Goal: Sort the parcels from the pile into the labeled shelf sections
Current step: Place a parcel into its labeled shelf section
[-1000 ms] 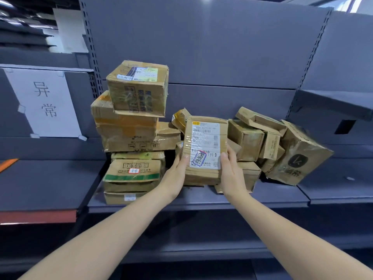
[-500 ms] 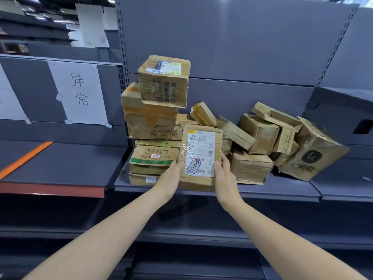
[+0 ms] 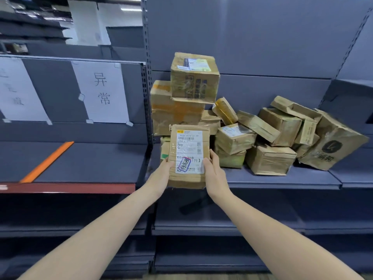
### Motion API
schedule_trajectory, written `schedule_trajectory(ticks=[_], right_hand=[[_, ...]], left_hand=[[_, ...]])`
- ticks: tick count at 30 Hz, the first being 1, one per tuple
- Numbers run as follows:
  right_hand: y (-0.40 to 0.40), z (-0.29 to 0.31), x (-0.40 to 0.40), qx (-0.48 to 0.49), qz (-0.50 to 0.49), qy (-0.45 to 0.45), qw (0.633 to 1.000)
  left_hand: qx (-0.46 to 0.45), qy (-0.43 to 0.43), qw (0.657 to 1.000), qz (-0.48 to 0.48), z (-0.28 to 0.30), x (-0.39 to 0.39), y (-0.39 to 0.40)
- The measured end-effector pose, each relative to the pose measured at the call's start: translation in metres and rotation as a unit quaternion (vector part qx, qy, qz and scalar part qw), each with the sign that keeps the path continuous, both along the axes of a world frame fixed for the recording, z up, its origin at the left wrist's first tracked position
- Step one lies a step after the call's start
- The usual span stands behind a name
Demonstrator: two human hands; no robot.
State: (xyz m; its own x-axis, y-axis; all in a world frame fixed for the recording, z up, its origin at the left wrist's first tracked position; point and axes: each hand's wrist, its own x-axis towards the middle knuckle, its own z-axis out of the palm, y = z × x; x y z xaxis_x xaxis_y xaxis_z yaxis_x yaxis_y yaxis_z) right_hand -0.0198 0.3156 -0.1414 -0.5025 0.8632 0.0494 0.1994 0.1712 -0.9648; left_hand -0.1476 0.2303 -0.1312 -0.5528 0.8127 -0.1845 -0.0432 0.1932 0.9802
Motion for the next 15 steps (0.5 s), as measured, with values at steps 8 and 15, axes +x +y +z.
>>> schedule_trajectory(ticks=[8,15], right_hand=[[-0.064,-0.002,-0.083,-0.02,-0.015,0.003,1.0],[-0.103,-0.006,-0.149,-0.025,-0.003,0.001,1.0]], left_hand=[[-0.03,0.024,0.999,0.003,0.002,-0.084,-0.062],[-0.029,0.038,0.999,0.021,0.003,-0.138,-0.107]])
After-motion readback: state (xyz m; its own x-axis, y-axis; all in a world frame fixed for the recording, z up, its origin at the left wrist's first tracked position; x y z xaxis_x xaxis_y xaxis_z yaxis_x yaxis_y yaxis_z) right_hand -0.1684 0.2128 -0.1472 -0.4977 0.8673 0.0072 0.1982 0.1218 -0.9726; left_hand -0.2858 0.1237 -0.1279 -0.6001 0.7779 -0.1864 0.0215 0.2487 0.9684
